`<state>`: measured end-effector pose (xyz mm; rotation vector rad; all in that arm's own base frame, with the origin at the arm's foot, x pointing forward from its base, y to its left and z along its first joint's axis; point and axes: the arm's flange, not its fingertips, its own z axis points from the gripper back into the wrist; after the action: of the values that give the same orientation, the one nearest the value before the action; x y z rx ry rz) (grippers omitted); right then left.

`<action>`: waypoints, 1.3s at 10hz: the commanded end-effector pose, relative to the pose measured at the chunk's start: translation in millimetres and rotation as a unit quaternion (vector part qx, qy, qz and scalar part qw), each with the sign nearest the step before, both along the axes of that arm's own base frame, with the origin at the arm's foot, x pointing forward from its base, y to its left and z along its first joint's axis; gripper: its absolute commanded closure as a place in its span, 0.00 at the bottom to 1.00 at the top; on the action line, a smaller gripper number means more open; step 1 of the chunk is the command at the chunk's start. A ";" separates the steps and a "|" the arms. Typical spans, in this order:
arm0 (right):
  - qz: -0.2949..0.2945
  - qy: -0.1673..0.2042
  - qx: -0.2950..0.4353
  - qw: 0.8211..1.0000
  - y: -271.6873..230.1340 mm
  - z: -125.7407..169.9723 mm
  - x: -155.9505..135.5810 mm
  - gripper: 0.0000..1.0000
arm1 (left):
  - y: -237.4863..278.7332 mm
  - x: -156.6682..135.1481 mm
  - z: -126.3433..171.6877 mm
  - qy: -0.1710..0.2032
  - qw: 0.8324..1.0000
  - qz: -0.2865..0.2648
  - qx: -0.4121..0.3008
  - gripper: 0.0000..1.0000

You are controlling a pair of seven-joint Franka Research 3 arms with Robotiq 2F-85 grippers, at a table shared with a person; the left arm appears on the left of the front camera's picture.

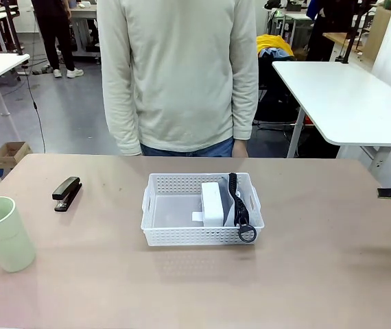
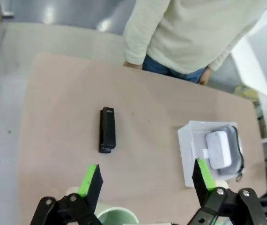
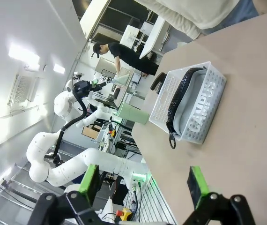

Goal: Efficiently arrange items inside the basket to fit them all.
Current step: Pick up the Stapler and place it inside the Organizing basket.

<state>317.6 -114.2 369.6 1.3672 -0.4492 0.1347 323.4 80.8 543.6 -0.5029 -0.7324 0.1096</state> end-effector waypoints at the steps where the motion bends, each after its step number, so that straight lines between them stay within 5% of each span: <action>1: 0.008 -0.007 -0.002 1.000 -1.3 -0.7 -5.6 0.00 | 11.1 -14.5 9.4 -0.006 1.000 -0.001 0.004 0.00; 5: 0.008 -0.007 -0.002 1.000 -1.3 -0.7 -5.6 0.00 | 5.6 -5.7 5.0 -0.006 1.000 0.003 0.002 0.00; 6: 0.008 -0.007 -0.002 1.000 -1.3 -0.7 -5.6 0.00 | -4.3 3.5 5.8 0.078 0.992 -0.027 0.096 0.00; 7: 0.008 -0.007 -0.002 1.000 -1.3 -0.7 -5.6 0.00 | -17.7 40.9 6.7 0.149 0.979 0.002 0.139 0.00; 10: 0.008 -0.007 -0.002 1.000 -1.3 -0.7 -5.6 0.00 | -55.6 113.2 -28.7 0.241 0.940 -0.008 0.240 0.00; 13: 0.008 -0.007 -0.002 1.000 -1.3 -0.7 -5.6 0.00 | -57.1 140.0 -78.4 0.310 0.920 -0.022 0.240 0.00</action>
<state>317.4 -114.5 369.1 1.3673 -0.4479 0.1331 459.5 18.1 460.2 0.0186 -0.1498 0.0230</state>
